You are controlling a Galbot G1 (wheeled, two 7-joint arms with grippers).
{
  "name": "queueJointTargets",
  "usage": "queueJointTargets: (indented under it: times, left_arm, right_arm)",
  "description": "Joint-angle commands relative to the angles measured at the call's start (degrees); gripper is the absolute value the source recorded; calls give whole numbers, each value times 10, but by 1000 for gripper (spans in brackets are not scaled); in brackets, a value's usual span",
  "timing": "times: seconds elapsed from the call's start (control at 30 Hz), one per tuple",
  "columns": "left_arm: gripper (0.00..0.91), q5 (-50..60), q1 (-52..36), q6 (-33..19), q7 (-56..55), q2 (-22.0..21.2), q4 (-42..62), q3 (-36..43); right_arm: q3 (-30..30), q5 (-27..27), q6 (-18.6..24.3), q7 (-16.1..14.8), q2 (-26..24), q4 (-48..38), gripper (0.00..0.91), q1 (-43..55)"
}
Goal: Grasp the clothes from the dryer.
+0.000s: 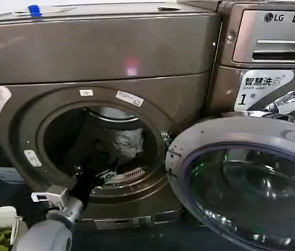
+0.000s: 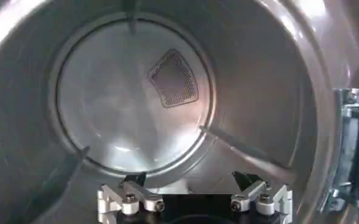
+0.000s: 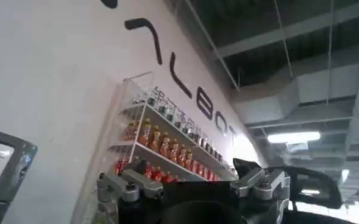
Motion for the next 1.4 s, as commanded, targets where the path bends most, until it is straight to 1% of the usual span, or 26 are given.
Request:
queueJointTargets:
  times: [0.03, 1.13, 1.33, 1.4]
  left_arm:
    - [907, 1, -1, -1, 1, 0, 2, 0]
    - [907, 0, -2, 0, 4, -1, 0, 0]
    - [907, -1, -4, -1, 4, 0, 3, 0]
    - [907, -1, -6, -3, 4, 1, 7, 1]
  right_arm:
    - [-2, -1, 0, 0, 1, 1, 907, 1]
    - [1, 2, 6, -4, 5, 0, 907, 2]
    - [12, -2, -7, 7, 5, 9, 907, -2]
    - [17, -18, -7, 5, 5, 12, 907, -6]
